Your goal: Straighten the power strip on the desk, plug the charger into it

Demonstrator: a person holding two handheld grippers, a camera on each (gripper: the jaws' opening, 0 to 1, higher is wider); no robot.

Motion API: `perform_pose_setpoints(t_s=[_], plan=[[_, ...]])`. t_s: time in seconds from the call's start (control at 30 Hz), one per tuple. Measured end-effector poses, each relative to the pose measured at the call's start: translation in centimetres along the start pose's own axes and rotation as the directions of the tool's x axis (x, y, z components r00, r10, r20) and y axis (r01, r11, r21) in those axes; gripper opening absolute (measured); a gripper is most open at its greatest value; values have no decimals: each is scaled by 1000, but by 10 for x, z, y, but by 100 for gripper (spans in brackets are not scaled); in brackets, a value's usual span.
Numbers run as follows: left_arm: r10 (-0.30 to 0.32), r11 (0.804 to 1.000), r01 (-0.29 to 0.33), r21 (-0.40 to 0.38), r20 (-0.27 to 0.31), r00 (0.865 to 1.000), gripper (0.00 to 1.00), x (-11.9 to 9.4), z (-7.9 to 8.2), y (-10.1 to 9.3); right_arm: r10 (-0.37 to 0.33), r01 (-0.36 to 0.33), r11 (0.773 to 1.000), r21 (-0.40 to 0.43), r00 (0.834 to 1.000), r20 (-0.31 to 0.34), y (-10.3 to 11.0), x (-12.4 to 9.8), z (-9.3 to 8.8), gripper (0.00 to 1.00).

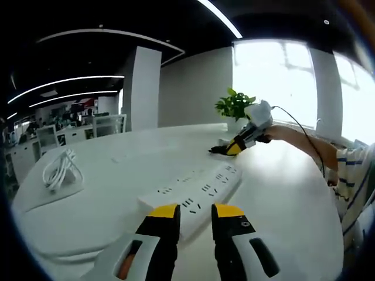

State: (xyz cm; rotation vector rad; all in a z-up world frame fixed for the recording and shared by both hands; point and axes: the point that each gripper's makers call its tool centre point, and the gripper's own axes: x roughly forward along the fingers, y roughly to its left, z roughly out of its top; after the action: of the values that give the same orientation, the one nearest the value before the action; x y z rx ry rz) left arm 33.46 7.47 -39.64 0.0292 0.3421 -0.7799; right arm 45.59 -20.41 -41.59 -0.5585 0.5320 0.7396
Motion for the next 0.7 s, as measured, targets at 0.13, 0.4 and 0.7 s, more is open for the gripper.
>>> perform_pose_setpoints(t_s=[0.13, 0.4, 0.7], plan=[[-1, 1000, 1, 1, 0, 1000, 22, 0, 0, 0, -16, 15, 999, 33, 999, 30, -3, -4, 5, 4], [-2, 1000, 2, -1, -3, 1000, 22, 0, -2, -1, -46, 4, 974, 225, 983, 180, -14, -13, 17, 4], [-5, 1000, 5, -3, -3, 1000, 22, 0, -2, -2, -92, -44, 910, 411, 948, 304, -12, -31, 21, 3]])
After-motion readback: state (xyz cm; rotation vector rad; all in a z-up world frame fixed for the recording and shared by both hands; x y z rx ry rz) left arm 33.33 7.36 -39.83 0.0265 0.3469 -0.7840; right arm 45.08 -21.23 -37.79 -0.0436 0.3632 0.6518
